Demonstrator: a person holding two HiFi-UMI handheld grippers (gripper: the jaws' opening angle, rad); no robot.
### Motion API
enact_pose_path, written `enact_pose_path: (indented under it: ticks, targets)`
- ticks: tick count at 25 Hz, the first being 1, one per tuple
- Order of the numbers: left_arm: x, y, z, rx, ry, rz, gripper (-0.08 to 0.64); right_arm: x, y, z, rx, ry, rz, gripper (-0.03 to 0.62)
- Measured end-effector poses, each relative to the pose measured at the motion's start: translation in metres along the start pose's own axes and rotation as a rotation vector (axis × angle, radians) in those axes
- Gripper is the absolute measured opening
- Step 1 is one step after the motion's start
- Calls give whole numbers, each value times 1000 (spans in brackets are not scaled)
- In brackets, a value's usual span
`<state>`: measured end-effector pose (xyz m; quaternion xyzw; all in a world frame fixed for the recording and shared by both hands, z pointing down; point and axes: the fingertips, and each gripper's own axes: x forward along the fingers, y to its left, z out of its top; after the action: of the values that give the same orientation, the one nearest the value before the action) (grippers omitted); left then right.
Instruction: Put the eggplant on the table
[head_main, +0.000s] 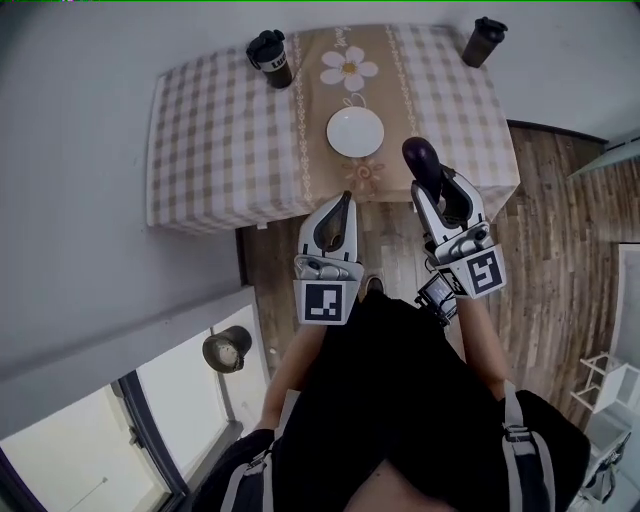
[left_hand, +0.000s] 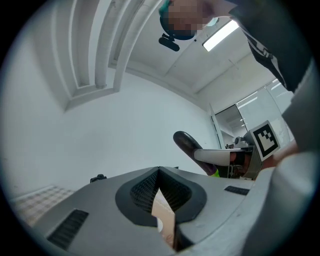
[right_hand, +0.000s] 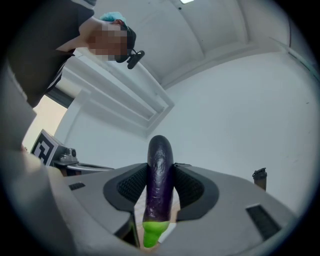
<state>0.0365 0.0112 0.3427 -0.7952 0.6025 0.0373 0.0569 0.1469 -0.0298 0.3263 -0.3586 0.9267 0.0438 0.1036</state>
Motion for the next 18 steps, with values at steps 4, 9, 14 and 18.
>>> enact_pose_path:
  ticks: [4, 9, 14, 18]
  targets:
    - [40, 36, -4, 10, -25, -45, 3, 38, -18, -4, -44, 15, -36, 176]
    - [84, 77, -2, 15, -66, -101, 3, 86, -39, 14, -60, -34, -92, 176]
    - [104, 109, -12, -10, -62, -87, 3, 120, -48, 8, -93, -25, -88, 176]
    - [115, 128, -23, -11, -26, -67, 3, 139, -59, -5, -114, 14, -95, 176]
